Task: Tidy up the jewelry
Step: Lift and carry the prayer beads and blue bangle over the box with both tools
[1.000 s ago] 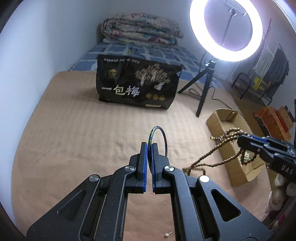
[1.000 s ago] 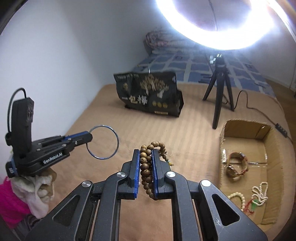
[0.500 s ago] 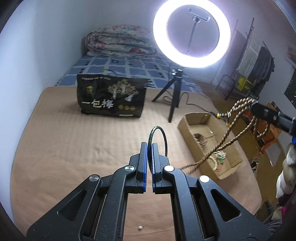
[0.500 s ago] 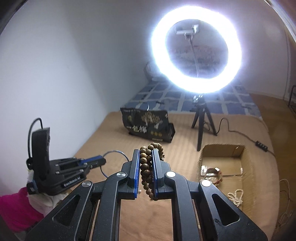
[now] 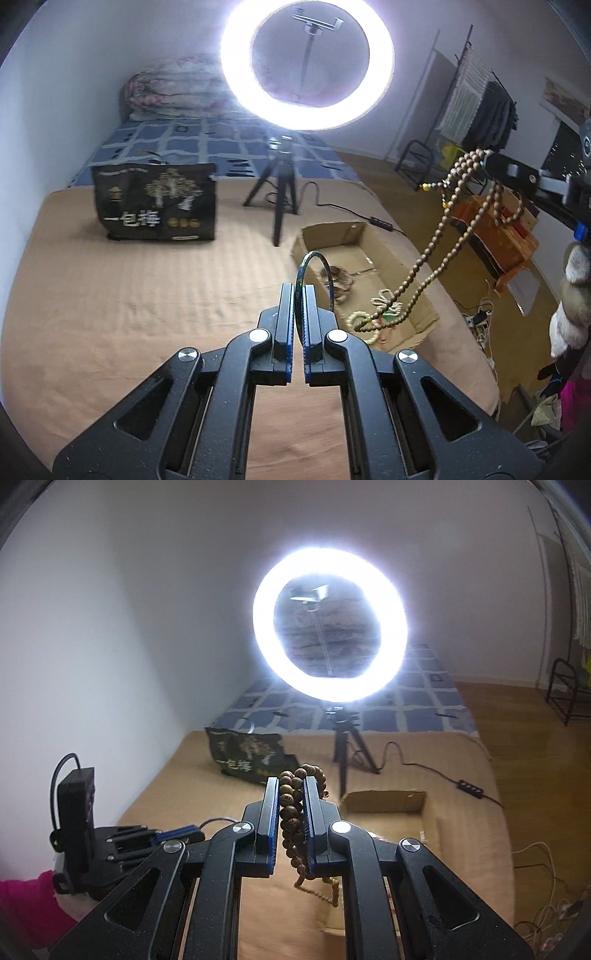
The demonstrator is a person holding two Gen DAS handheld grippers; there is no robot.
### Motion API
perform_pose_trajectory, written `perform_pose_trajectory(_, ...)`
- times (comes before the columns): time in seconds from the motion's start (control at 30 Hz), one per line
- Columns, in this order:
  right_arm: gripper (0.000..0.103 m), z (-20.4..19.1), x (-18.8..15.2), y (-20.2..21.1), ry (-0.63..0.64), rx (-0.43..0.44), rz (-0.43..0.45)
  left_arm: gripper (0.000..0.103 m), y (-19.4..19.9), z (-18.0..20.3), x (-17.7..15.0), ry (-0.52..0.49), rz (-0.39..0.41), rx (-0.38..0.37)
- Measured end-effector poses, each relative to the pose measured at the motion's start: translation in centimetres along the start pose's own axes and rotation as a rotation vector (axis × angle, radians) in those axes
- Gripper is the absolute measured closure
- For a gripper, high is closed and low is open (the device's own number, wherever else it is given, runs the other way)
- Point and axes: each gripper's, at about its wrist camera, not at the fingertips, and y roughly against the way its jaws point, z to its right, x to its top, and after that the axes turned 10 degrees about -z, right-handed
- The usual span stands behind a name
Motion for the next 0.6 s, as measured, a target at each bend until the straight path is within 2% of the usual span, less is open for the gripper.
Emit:
perform_pose_trajectory(0.3,0.093,4.4,0.6,-0.1,-0.027,-0.08,-0.005,0.102,-3.2,3.8,0.6,-0.038,-0.028,-0.035)
perform_pose_trajectory(0.6,0.093,8.3,0.9,-2.2,-0.064,-0.129,-0.026,0.102,-7.0,5.9,1.6,-0.058,-0.06,-0.04)
